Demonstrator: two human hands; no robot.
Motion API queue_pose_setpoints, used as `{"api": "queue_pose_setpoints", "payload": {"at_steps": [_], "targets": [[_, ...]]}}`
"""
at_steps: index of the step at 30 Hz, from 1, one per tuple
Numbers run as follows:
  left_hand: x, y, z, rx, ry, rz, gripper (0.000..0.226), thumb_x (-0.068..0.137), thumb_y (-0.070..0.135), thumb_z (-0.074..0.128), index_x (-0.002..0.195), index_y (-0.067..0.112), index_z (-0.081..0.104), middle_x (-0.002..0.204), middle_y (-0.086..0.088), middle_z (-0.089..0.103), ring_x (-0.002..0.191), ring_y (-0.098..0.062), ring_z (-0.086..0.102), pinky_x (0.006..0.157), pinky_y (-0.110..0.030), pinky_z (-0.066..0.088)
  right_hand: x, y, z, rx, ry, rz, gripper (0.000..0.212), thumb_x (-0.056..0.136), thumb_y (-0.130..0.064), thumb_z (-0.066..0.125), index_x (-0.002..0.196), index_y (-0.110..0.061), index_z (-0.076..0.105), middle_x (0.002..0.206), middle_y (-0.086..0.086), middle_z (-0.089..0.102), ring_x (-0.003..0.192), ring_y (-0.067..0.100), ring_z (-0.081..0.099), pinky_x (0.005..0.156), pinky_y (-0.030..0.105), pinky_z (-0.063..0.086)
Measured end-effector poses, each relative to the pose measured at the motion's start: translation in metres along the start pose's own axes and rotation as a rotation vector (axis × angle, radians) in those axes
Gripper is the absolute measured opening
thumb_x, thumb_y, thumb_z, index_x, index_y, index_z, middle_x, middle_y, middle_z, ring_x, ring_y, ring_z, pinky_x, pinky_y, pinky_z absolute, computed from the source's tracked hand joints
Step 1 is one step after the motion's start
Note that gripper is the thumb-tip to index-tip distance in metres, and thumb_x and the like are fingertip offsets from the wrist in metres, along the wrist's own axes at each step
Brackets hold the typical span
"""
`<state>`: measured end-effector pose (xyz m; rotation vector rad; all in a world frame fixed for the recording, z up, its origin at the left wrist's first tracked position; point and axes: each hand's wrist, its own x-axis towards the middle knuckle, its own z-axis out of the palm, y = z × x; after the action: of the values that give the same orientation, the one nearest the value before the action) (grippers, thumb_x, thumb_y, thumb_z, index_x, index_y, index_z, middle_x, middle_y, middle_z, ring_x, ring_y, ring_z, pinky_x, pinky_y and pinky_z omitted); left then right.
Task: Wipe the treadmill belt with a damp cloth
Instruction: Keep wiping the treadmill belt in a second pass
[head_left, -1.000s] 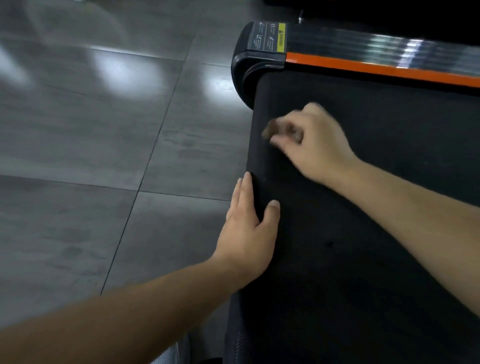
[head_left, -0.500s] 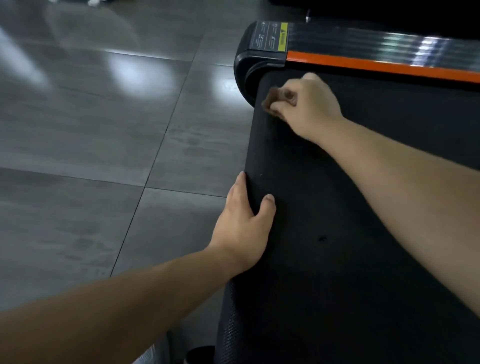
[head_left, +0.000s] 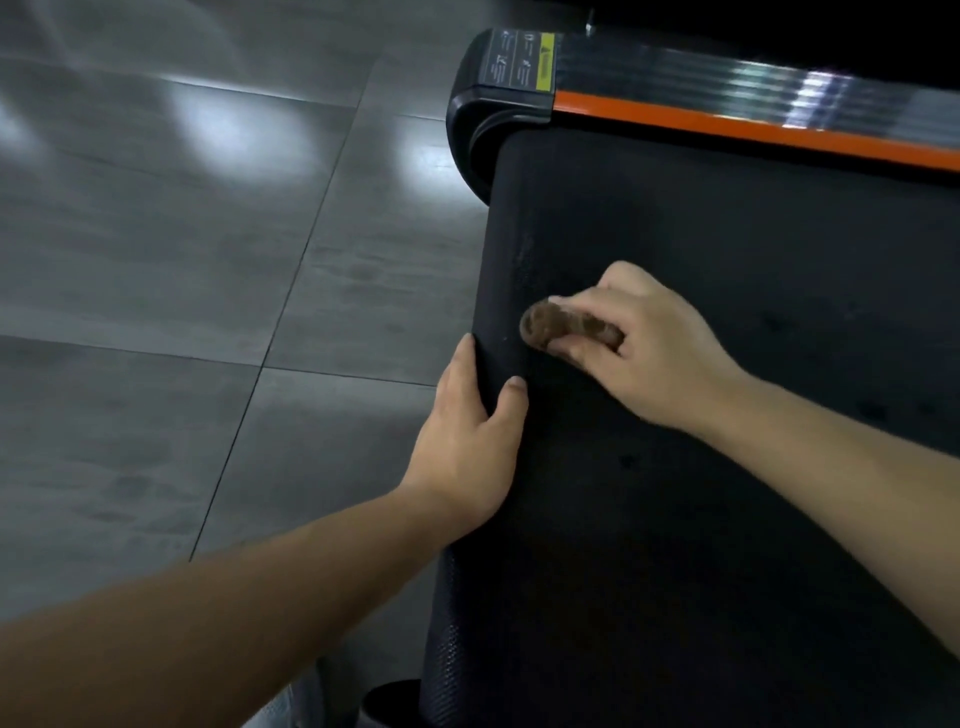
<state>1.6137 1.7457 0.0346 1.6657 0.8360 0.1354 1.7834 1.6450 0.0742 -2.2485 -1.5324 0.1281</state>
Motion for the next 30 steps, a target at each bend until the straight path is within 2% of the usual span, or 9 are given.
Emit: {"api": "queue_pose_setpoints", "payload": {"at_steps": [4,6,9,13,14,18,23,28,30], "targets": [[0.001,0.000,0.001,-0.033,0.009,-0.011,0.069,0.103,0.050,0.045,0.162,0.037,0.012,0.166,0.015,0.023,0.149,-0.007,0.027,0.123,-0.037,0.027,0.033,0.029,-0.011,-0.172,0.230,0.439,0.026,0.091,-0.044,0.063,0.102,-0.021,0.061,0.095,0.000,0.047,0.082,0.021,0.054,0.064,0.032,0.042],[0.001,0.000,0.001,-0.038,0.011,-0.011,0.068,0.103,0.050,0.045,0.162,0.037,0.012,0.166,0.015,0.023,0.149,-0.007,0.027,0.123,-0.036,0.027,0.022,0.012,0.003,-0.167,0.242,0.337,0.025,0.091,-0.044,0.064,0.105,-0.023,0.061,0.096,-0.002,0.046,0.081,0.018,0.053,0.064,0.032,0.044],[0.002,-0.001,0.001,-0.029,0.015,-0.009,0.068,0.103,0.049,0.044,0.162,0.036,0.012,0.165,0.014,0.026,0.148,-0.008,0.028,0.123,-0.036,0.027,-0.001,0.004,0.003,-0.046,0.073,0.091,0.028,0.089,-0.042,0.066,0.109,-0.023,0.065,0.092,-0.004,0.046,0.078,0.015,0.051,0.064,0.032,0.043],[0.002,-0.004,0.001,-0.052,0.010,-0.003,0.068,0.100,0.054,0.044,0.160,0.040,0.015,0.163,0.014,0.030,0.147,-0.009,0.032,0.122,-0.041,0.030,0.022,0.027,-0.014,-0.165,0.250,0.503,0.026,0.092,-0.044,0.063,0.103,-0.020,0.061,0.097,0.000,0.046,0.084,0.022,0.054,0.059,0.028,0.034],[0.002,-0.003,0.001,-0.064,0.011,-0.006,0.068,0.100,0.054,0.044,0.160,0.040,0.015,0.163,0.014,0.030,0.147,-0.009,0.032,0.122,-0.041,0.030,0.016,0.018,-0.009,-0.167,0.268,0.512,0.026,0.092,-0.044,0.063,0.104,-0.021,0.061,0.097,-0.001,0.044,0.083,0.020,0.053,0.059,0.028,0.032],[0.001,-0.001,-0.001,-0.080,0.000,-0.035,0.066,0.103,0.049,0.045,0.161,0.038,0.015,0.164,0.011,0.029,0.148,-0.012,0.032,0.122,-0.041,0.029,-0.035,-0.021,0.004,-0.007,0.085,0.194,0.026,0.090,-0.043,0.065,0.110,-0.027,0.066,0.089,-0.008,0.045,0.075,0.010,0.050,0.063,0.029,0.041],[-0.010,0.000,-0.003,-0.133,-0.016,-0.067,0.067,0.104,0.051,0.046,0.161,0.041,0.014,0.164,0.016,0.027,0.147,-0.007,0.031,0.122,-0.034,0.028,-0.013,-0.009,-0.001,-0.099,0.247,0.488,0.021,0.091,-0.044,0.063,0.095,-0.023,0.061,0.091,-0.003,0.045,0.082,0.021,0.054,0.061,0.029,0.032],[-0.035,-0.017,-0.007,-0.202,-0.075,-0.079,0.060,0.106,0.046,0.041,0.160,0.045,0.014,0.163,0.021,0.026,0.146,-0.001,0.029,0.122,-0.027,0.023,-0.070,-0.045,0.015,-0.157,0.087,0.043,0.040,0.090,-0.048,0.059,0.113,-0.017,0.069,0.088,0.001,0.048,0.073,0.018,0.049,0.063,0.030,0.038],[-0.038,-0.021,-0.009,-0.213,-0.100,-0.077,0.060,0.107,0.046,0.041,0.159,0.048,0.013,0.162,0.024,0.026,0.145,0.001,0.030,0.121,-0.026,0.024,-0.059,-0.028,0.001,-0.207,0.143,0.152,0.036,0.091,-0.049,0.058,0.106,-0.019,0.069,0.086,-0.002,0.046,0.073,0.019,0.050,0.062,0.028,0.034]]}}
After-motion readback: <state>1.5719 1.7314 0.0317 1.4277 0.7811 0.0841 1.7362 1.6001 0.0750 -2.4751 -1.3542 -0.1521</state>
